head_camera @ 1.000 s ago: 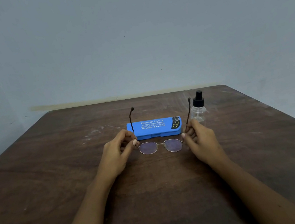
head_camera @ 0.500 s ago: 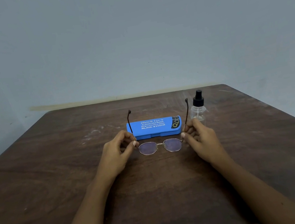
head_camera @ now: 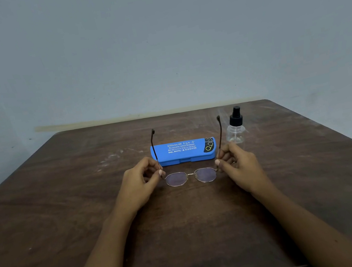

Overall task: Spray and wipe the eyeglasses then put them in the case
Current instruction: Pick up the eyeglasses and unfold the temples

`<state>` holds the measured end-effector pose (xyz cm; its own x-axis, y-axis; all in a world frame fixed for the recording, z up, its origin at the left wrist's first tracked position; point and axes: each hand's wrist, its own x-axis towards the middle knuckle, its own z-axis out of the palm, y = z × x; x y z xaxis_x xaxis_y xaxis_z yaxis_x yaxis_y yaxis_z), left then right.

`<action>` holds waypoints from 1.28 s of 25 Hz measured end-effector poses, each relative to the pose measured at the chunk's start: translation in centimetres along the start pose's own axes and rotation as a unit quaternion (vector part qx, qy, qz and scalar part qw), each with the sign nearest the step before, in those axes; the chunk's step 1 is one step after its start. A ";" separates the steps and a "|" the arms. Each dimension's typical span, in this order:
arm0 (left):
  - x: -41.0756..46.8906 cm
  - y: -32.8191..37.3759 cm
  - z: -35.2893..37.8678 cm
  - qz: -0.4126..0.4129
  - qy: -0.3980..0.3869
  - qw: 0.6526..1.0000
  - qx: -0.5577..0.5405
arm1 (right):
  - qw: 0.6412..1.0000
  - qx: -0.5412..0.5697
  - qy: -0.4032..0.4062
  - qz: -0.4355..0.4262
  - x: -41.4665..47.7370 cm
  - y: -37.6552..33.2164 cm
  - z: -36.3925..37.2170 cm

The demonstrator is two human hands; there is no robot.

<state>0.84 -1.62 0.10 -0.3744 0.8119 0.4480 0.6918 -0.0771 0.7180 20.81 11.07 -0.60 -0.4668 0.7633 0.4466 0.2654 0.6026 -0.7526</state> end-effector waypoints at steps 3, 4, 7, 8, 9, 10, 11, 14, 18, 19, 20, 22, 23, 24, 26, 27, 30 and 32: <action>0.0 -0.1 0.0 0.000 -0.001 1.000 -0.005 | 1.000 -0.001 0.000 0.003 -0.1 -0.1 0.0; 0.0 -0.1 0.0 0.000 -0.001 1.000 -0.006 | 1.000 0.000 -0.001 0.004 -0.1 -0.1 0.0; -0.1 0.1 -0.1 0.007 0.010 1.000 0.002 | 1.000 0.003 -0.003 0.008 -0.1 -0.1 0.0; -0.1 0.1 -0.1 0.011 0.015 1.000 0.007 | 1.000 0.004 -0.002 0.007 -0.1 -0.1 0.0; -0.1 0.2 -0.1 0.013 0.018 1.000 0.012 | 1.000 0.006 0.000 0.007 0.0 -0.1 -0.1; -0.1 0.2 -0.1 0.016 0.021 1.000 0.016 | 1.000 0.009 0.001 0.005 0.0 -0.2 -0.1; 0.0 0.2 -0.1 0.019 0.023 0.999 0.019 | 1.000 0.014 0.001 0.003 0.0 -0.2 -0.1; 0.1 0.1 -0.2 0.032 0.029 0.999 0.031 | 0.999 0.033 0.003 -0.003 0.0 -0.3 -0.2; 0.1 0.3 -0.3 0.037 0.027 0.998 0.040 | 0.999 0.043 -0.002 -0.004 0.0 -0.3 -0.2; 0.1 0.3 -0.3 0.036 0.027 0.998 0.040 | 0.999 0.045 -0.002 -0.005 0.0 -0.3 -0.2; 0.1 0.2 -0.3 0.035 0.026 0.998 0.039 | 0.999 0.046 -0.002 -0.005 0.1 -0.3 -0.2; 0.1 0.2 -0.4 0.032 0.025 0.999 0.035 | 0.999 0.047 -0.004 -0.005 0.1 -0.3 -0.2; 0.1 0.2 -0.4 0.032 0.024 0.999 0.033 | 0.999 0.047 -0.004 -0.006 0.0 -0.3 -0.1; 0.1 0.2 -0.4 0.031 0.024 0.999 0.031 | 0.999 0.048 -0.003 -0.007 0.1 -0.2 -0.1; 0.1 0.1 -0.3 0.029 0.026 0.999 0.030 | 0.999 0.048 -0.004 -0.008 0.1 -0.1 -0.1; 0.0 0.2 -0.3 0.027 0.027 0.999 0.029 | 0.999 0.048 -0.006 -0.008 0.1 -0.1 -0.1; 0.1 0.2 -0.3 0.025 0.026 0.999 0.030 | 0.999 0.051 -0.009 -0.008 0.2 0.0 -0.1; 0.0 0.2 -0.3 0.026 0.028 0.999 0.030 | 0.999 0.052 -0.009 -0.008 0.2 0.1 -0.1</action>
<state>0.78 -1.77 0.37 -0.3695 0.7734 0.5151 0.7462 -0.0833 0.6605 20.80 11.26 -0.56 -0.4861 0.7486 0.4509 0.1694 0.5869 -0.7918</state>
